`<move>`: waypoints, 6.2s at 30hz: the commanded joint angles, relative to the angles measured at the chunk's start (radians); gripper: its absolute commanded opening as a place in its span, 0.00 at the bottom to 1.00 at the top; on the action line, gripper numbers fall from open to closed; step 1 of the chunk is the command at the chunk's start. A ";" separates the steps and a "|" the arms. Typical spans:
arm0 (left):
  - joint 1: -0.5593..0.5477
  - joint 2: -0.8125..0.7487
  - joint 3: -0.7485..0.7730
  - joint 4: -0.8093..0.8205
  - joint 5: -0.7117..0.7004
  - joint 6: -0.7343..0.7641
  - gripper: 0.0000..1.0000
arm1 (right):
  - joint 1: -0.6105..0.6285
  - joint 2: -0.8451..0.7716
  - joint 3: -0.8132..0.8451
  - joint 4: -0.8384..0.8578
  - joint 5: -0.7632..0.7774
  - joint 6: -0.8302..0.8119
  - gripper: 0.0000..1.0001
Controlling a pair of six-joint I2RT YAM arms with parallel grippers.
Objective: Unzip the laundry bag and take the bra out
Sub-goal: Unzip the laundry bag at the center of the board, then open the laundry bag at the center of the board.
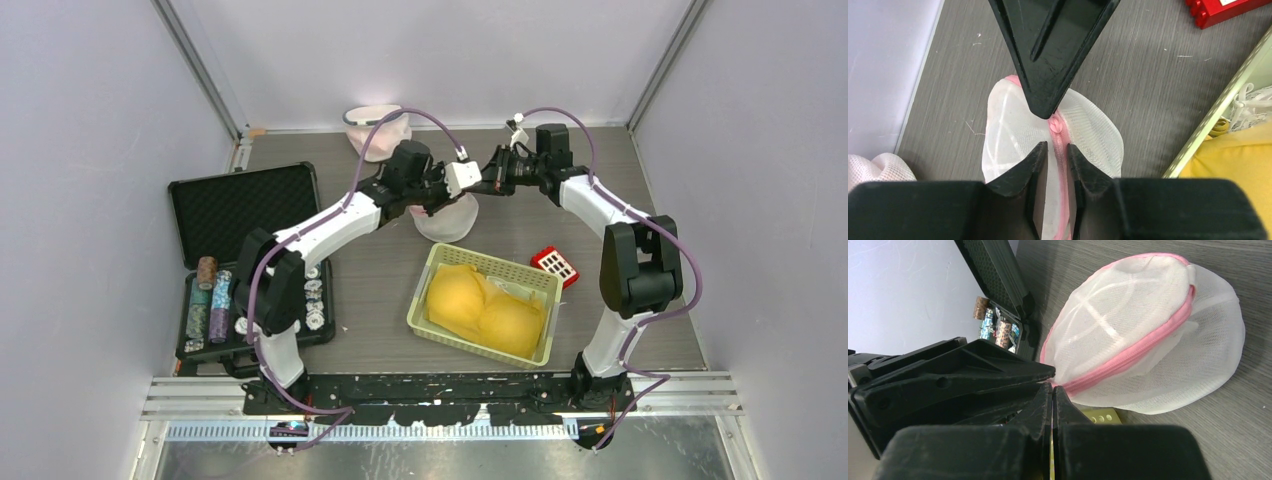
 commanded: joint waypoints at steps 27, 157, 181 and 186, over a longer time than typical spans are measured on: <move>0.061 -0.073 -0.077 0.039 0.008 0.030 0.00 | -0.078 -0.029 0.053 0.002 -0.021 -0.036 0.01; 0.258 0.098 0.105 0.088 0.133 -0.852 0.58 | -0.004 0.238 0.241 -0.386 0.223 -0.512 0.01; 0.238 0.238 0.168 0.162 0.110 -1.023 0.41 | 0.011 0.312 0.374 -0.460 0.288 -0.635 0.02; 0.238 0.235 0.200 0.163 0.138 -1.022 0.23 | 0.009 0.302 0.411 -0.475 0.293 -0.659 0.06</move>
